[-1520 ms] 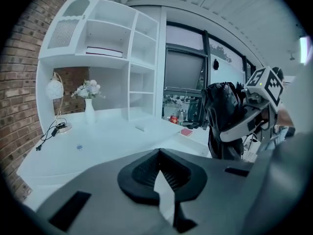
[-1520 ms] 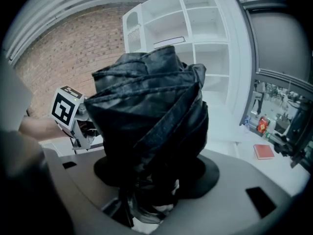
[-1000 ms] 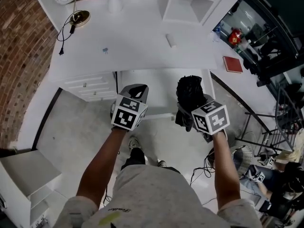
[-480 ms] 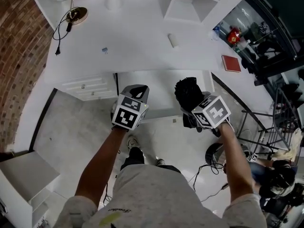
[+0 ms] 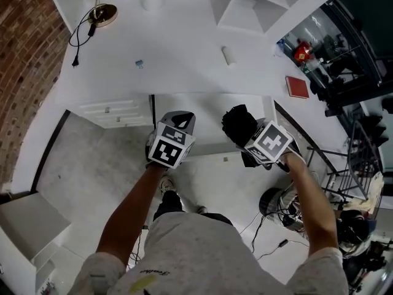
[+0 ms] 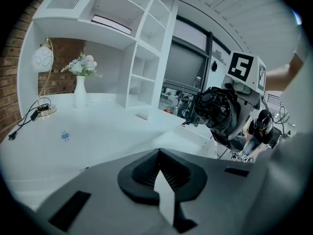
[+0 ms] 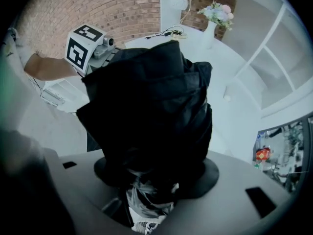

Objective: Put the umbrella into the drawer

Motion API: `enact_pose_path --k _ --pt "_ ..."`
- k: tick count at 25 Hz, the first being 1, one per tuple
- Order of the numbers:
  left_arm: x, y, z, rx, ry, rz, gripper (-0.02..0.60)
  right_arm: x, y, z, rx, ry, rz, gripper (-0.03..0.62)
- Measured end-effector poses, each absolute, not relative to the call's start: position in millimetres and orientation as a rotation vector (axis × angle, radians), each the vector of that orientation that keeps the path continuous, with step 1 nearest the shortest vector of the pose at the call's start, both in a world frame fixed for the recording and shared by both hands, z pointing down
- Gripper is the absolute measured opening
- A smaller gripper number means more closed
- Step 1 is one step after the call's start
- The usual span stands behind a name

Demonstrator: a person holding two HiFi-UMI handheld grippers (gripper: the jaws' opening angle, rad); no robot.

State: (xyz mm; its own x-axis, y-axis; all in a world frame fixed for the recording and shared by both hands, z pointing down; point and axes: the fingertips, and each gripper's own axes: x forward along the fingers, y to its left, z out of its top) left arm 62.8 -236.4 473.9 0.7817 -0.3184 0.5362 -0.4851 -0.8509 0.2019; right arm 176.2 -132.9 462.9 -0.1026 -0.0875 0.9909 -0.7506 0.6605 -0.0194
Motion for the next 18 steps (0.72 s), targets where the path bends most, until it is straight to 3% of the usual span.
enact_pose_path --k 18 --pt "47 -244 484 2.664 -0.614 0.761 -0.003 163 -150 476 0.453 -1.426 0.500 0.253"
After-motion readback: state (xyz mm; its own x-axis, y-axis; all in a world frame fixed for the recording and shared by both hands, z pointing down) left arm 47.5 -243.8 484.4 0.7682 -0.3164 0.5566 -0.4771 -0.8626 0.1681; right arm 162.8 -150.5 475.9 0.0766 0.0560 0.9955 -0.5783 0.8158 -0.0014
